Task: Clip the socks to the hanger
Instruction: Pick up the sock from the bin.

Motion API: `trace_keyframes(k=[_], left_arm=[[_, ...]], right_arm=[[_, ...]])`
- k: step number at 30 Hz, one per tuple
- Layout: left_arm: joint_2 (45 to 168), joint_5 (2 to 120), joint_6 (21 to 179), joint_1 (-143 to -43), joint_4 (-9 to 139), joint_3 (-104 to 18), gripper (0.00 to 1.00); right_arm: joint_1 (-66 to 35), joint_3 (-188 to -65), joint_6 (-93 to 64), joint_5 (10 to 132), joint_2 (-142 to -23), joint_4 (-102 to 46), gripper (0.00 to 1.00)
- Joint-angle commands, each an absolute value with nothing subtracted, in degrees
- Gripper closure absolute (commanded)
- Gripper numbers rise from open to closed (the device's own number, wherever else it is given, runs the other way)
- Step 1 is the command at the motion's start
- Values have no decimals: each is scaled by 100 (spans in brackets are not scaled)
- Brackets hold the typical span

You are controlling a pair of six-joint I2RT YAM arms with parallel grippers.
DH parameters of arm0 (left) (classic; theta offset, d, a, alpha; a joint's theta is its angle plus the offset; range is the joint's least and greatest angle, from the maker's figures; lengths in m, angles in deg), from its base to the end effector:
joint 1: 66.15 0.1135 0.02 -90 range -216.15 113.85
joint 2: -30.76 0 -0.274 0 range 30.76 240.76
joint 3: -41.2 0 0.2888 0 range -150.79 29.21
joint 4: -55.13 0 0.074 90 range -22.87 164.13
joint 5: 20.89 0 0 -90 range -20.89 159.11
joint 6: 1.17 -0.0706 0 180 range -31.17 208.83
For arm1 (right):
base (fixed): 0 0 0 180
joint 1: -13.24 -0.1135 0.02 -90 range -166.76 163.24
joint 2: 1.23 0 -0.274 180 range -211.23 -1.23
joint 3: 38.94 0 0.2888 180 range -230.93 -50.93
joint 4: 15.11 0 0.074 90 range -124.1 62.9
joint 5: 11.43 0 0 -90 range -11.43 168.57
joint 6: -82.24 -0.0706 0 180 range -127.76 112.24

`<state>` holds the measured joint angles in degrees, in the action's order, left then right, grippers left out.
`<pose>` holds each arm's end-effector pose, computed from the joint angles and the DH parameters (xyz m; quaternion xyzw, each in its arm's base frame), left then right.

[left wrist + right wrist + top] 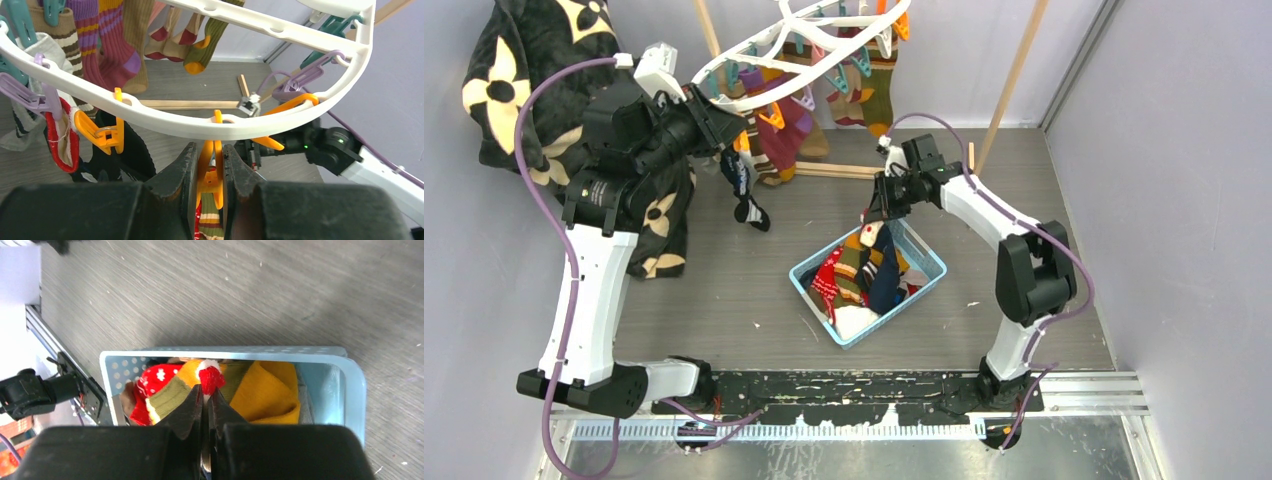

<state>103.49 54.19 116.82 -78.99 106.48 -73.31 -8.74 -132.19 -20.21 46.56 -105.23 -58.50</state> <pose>0.2829 -0.0831 0.5439 -0.0167 0.7616 -0.3162 0.5654 0.4018 0.2025 0.2170 -0.1606 0.9043 0.3382 0.2050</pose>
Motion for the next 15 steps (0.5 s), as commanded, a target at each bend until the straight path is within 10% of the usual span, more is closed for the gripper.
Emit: trace_keyframes(k=[1,15], left_arm=[[10363,5815,11564,-7874,10905,-7568,88],[10830,5889,11973,-7873,11364,-8408,89]], right_arm=[[-905,-13005,-2118,4971,-9287,-4658,95],[-2702,-11874,-856,7164,-7513,-809,99]])
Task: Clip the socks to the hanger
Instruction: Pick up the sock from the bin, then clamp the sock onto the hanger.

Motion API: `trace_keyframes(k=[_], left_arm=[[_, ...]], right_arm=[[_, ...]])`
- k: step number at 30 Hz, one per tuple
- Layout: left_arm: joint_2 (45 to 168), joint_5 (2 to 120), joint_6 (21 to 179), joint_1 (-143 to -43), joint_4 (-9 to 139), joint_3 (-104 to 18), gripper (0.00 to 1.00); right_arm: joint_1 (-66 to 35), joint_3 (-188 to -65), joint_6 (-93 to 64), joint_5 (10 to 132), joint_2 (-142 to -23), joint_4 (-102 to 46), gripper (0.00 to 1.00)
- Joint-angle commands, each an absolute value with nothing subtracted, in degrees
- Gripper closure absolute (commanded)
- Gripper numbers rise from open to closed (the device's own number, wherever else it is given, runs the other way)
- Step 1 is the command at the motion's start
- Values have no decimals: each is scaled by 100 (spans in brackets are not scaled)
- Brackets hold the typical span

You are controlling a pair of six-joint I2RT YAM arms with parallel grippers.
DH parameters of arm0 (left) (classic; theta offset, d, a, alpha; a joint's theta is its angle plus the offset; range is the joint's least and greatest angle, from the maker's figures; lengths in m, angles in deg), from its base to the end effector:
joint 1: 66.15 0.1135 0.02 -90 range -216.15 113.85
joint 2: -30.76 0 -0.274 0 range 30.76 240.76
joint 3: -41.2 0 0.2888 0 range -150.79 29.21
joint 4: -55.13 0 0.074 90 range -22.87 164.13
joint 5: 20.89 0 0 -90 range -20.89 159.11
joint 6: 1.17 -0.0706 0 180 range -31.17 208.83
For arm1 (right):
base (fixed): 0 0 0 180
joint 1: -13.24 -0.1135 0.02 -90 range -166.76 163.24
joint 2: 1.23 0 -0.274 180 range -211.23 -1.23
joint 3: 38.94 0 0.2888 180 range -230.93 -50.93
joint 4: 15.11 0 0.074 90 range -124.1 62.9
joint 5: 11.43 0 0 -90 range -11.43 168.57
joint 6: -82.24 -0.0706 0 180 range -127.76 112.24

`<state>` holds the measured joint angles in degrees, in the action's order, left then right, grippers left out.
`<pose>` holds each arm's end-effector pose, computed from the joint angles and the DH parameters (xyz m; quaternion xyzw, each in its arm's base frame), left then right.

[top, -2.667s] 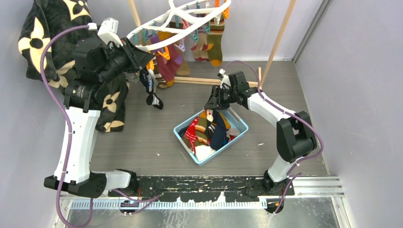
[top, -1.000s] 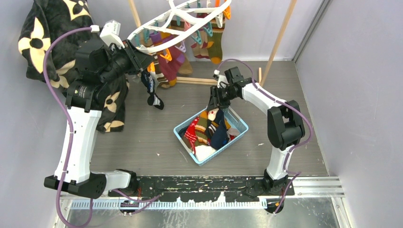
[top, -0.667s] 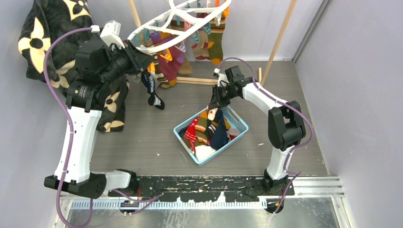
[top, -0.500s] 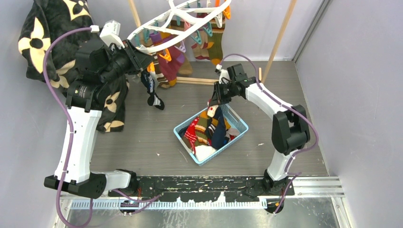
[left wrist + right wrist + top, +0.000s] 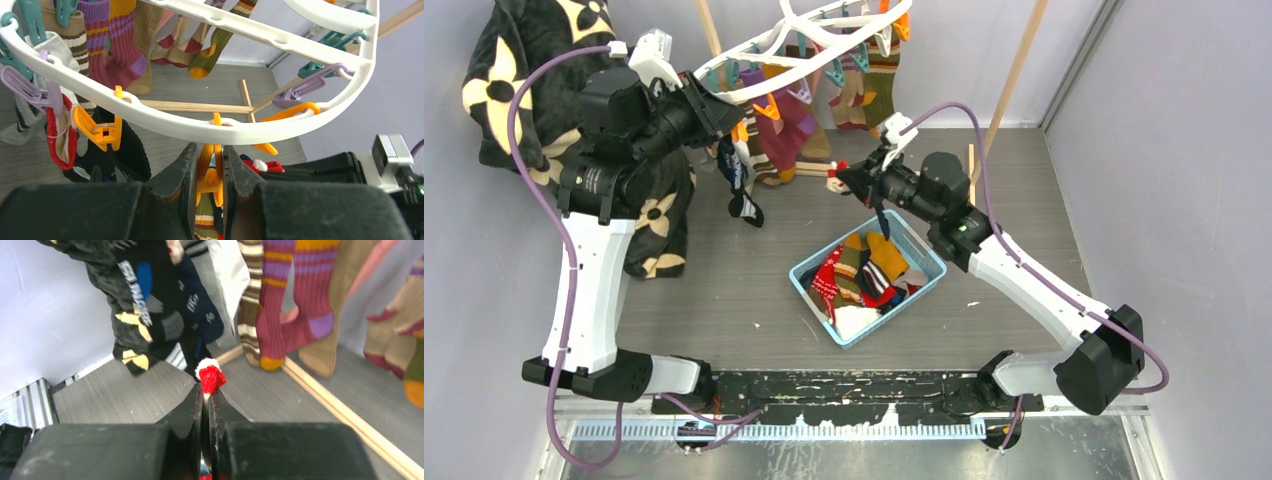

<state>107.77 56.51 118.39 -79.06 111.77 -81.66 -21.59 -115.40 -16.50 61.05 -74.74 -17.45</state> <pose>0.2889 -0.0820 0.5610 -0.0417 0.7679 -0.3083 0.5600 0.2932 0.2299 0.3926 -0.2624 0.6528 0.3602 0.6126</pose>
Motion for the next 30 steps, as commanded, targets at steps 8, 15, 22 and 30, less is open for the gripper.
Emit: trace_keyframes(k=[8,15,22,30], left_arm=[[10838,5786,12153,-7873,11406,-8355,89],[10861,5833,12270,-7873,11335,-8361,90],[10782,5879,12369,-7872,11198,-8165,91],[10764,6117,12549,-7873,11148,-8142,93]], right_arm=[[-3840,-12536,439,8459,-8074,-241,99],[-4146,-12797,488,8671,-8451,248,99],[-4403,-13082,734,8780,-8799,491,99],[-4766,-13209,1255,9316,-9129,1125,99]])
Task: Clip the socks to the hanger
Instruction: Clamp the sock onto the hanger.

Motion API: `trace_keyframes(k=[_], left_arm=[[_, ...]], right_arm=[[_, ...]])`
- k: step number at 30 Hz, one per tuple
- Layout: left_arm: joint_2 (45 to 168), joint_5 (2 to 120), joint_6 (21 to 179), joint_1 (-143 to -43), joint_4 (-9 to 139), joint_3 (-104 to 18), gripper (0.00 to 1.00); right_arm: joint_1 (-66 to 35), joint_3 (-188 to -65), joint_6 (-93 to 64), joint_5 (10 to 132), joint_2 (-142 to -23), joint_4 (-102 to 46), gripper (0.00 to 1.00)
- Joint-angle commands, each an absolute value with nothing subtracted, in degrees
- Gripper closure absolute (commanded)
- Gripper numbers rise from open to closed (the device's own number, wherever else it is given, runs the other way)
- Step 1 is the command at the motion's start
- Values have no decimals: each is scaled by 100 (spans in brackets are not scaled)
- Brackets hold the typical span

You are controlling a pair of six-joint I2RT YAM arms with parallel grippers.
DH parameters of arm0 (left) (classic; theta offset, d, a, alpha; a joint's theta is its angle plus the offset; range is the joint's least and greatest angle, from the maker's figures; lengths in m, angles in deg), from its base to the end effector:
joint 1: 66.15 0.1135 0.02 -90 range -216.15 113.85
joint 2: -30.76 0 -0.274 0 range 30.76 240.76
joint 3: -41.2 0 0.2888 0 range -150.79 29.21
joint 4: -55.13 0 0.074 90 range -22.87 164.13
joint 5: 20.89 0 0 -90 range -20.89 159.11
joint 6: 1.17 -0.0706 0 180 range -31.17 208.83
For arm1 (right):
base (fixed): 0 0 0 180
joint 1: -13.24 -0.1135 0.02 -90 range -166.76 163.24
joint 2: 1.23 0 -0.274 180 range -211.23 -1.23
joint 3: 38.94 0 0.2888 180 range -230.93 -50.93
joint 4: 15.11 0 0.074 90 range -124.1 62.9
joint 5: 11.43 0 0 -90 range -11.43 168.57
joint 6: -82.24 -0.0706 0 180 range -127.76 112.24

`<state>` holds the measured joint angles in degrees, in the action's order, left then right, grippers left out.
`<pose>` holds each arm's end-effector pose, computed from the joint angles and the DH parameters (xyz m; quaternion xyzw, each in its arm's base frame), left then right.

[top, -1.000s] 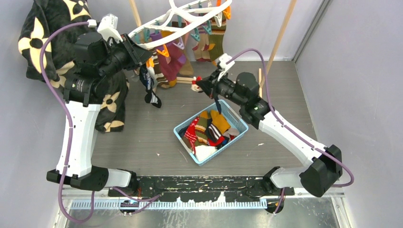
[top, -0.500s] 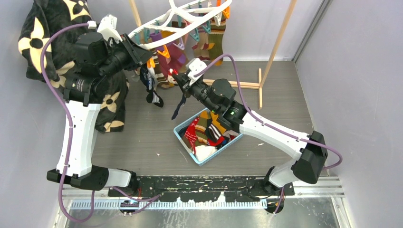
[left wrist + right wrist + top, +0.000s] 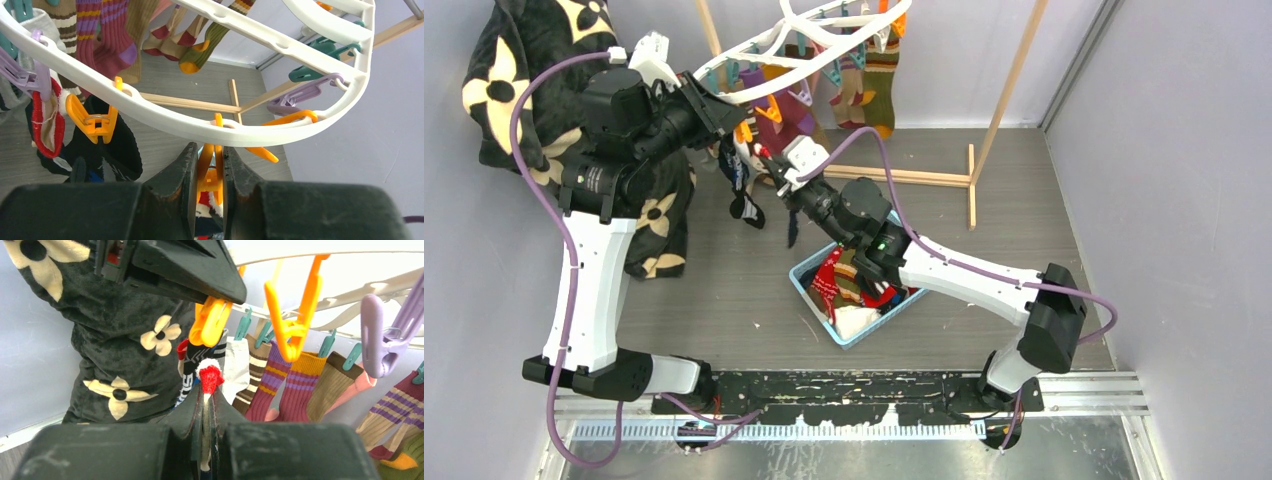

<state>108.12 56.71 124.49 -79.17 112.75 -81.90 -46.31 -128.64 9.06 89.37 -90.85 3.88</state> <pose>0.2903 -0.0827 0.5583 -0.0848 0.7703 -0.3346 0.5362 0.2356 0.3747 0.4347 -0.2968 0.5014 0.2446 0.7750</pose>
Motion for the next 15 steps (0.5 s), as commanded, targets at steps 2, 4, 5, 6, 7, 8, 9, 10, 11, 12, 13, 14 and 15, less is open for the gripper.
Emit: trace_keyframes(k=[2,4,5,6,7,8,9,10,11,12,13,14,15], left_arm=[[10765,6197,12573,-7872,11125,-8133,94],[10775,6269,12566,-7873,11138,-8128,95],[10777,6322,12561,-7872,11144,-8122,95],[10781,6361,12549,-7877,11157,-8117,95],[10777,6393,12543,-7877,11164,-8112,95],[10788,6426,12532,-7873,11169,-8111,96],[10799,6469,12531,-7877,11183,-8122,96],[10793,6546,12530,-7873,11186,-8125,97],[10786,6602,12538,-7872,11174,-8112,98],[10778,6621,12531,-7872,11165,-8108,98],[10785,6635,12531,-7872,11173,-8109,98],[10792,6644,12523,-7872,11189,-8117,98],[10795,6651,12517,-7872,11194,-8124,98]], right_arm=[[-4820,-13247,1316,9345,-9199,1165,99],[-4861,-13269,1399,9395,-9254,1254,99],[-4878,-13282,1424,9421,-9280,1291,99],[-4889,-13301,1440,9440,-9307,1308,99],[-4898,-13330,1467,9464,-9334,1314,99],[-4907,-13355,1504,9482,-9360,1330,99],[-4907,-13379,1538,9475,-9380,1326,99],[-4915,-13407,1584,9455,-9412,1294,99],[-4920,-13434,1641,9446,-9437,1274,99],[-4920,-13454,1686,9452,-9453,1272,99],[-4924,-13471,1721,9451,-9473,1272,99],[-4925,-13488,1746,9450,-9484,1272,99],[-4925,-13513,1766,9441,-9504,1272,99]])
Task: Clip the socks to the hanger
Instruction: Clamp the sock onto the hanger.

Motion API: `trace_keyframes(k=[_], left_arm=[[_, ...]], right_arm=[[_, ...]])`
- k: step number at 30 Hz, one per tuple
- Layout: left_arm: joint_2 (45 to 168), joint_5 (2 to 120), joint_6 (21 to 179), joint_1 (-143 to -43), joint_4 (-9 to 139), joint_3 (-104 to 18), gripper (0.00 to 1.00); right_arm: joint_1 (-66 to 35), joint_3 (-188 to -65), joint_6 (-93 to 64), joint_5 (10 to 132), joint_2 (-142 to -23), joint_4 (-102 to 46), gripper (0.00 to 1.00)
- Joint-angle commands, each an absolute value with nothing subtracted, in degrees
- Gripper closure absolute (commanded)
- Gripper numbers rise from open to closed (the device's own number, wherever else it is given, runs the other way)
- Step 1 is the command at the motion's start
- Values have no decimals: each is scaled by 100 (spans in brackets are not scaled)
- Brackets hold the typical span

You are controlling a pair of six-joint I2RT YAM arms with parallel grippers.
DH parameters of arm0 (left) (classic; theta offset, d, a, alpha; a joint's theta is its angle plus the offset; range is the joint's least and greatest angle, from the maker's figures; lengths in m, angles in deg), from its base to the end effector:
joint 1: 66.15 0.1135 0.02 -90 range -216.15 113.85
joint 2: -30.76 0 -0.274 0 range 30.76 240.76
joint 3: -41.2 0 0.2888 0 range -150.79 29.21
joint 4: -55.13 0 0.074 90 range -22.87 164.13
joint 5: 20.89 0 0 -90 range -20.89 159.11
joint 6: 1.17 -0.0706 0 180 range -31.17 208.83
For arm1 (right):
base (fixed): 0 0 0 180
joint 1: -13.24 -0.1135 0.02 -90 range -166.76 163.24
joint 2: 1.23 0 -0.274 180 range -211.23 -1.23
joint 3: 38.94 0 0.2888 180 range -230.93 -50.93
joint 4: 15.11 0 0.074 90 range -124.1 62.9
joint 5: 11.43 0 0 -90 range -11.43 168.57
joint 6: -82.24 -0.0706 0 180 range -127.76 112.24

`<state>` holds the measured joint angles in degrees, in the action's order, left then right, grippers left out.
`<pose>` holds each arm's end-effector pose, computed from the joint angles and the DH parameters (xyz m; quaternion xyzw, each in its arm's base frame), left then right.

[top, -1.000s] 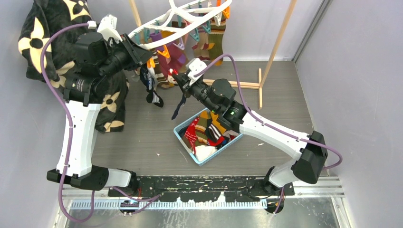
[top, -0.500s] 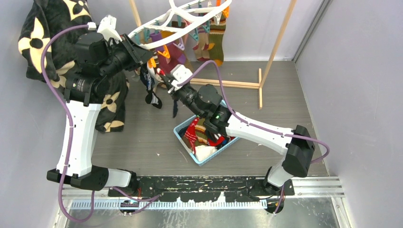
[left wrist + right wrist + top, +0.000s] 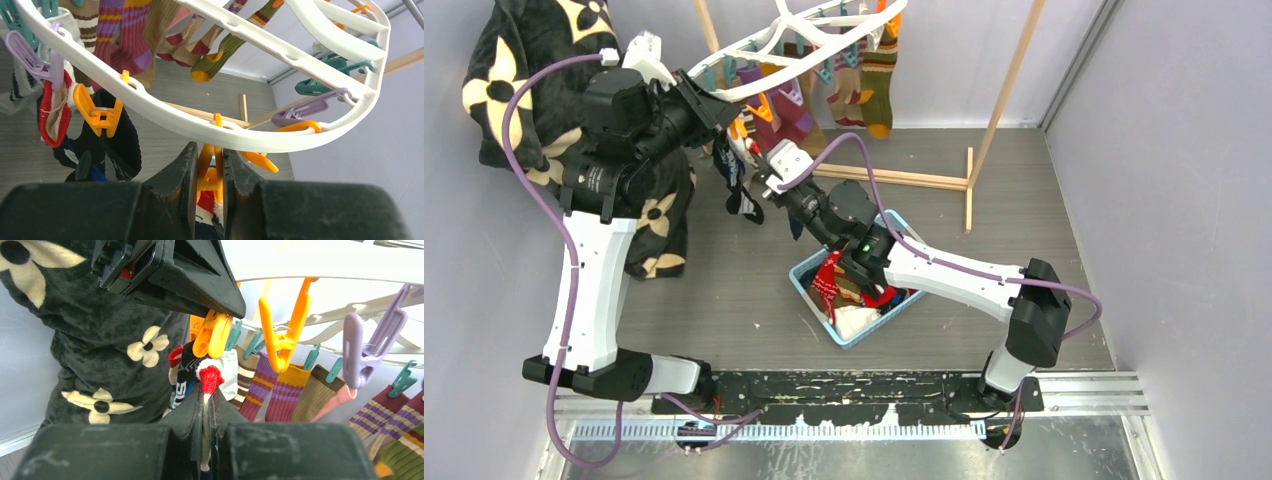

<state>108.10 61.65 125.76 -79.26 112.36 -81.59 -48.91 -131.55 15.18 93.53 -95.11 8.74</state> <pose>0.2935 -0.0778 0.5572 -0.1196 0.7661 -0.3120 0.5491 0.2303 0.3969 0.4351 -0.2923 0.4786 0.2087 0.8012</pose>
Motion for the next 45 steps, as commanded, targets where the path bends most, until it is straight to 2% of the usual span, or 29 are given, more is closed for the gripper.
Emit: trace_keyframes(k=[1,45], left_arm=[[10797,6666,12509,-7872,11197,-8113,98],[10844,6711,12513,-7872,11247,-8157,97]], right_arm=[[-4924,-13540,1790,9444,-9521,1272,99],[-4933,-14060,1924,9083,-9694,753,99]])
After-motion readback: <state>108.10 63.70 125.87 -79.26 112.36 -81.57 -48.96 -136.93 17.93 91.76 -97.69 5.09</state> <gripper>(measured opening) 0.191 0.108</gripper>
